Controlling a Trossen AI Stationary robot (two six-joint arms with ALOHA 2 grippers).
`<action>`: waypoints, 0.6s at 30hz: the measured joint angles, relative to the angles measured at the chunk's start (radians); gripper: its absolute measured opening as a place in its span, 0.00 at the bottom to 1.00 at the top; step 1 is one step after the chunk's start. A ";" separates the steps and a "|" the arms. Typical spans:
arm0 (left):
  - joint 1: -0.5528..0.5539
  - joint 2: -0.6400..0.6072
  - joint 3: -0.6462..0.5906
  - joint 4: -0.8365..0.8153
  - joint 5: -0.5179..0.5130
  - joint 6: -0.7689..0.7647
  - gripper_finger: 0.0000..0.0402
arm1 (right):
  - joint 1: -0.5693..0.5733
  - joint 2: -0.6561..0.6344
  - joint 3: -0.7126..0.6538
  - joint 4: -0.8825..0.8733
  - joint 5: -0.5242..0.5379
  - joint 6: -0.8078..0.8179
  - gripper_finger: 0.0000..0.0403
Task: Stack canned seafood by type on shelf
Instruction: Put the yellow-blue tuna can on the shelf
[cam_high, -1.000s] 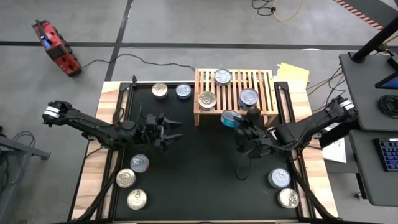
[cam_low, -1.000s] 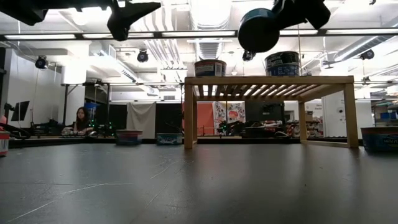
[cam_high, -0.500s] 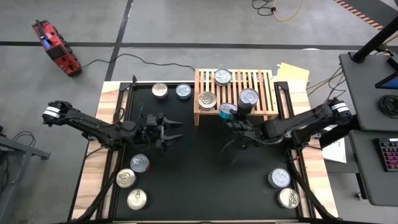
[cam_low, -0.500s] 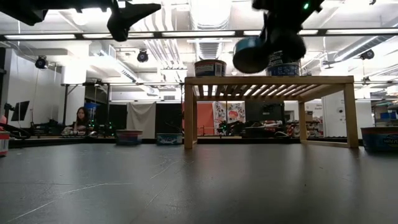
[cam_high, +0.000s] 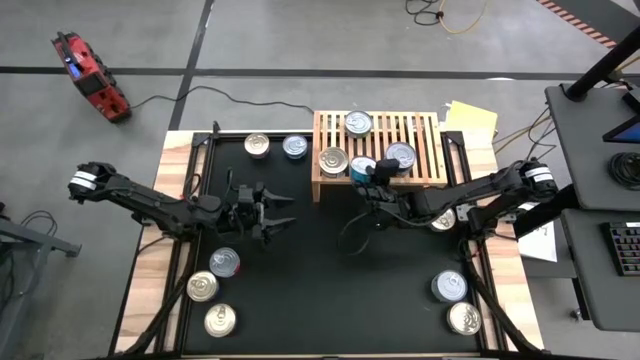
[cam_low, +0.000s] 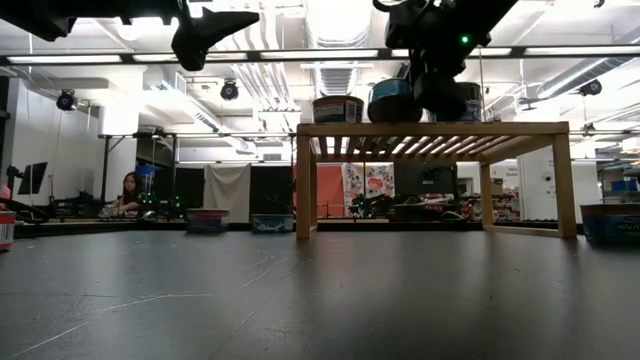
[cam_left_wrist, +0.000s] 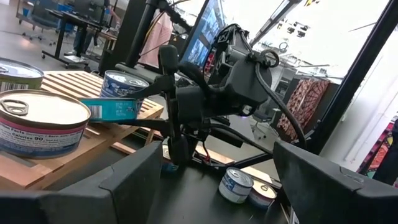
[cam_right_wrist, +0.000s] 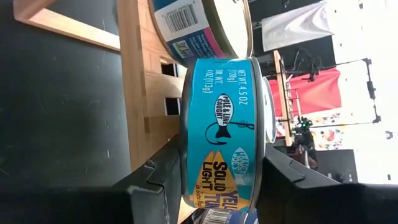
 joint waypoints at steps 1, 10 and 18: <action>0.000 0.000 0.000 -0.001 0.000 0.000 0.72 | 0.000 0.000 0.000 0.002 -0.002 0.004 0.33; 0.000 0.000 -0.001 -0.010 0.000 0.015 0.72 | 0.002 0.002 0.007 -0.006 -0.040 0.061 0.58; 0.000 0.000 -0.001 -0.022 0.000 0.015 0.72 | 0.001 0.002 0.025 -0.009 -0.037 0.093 0.66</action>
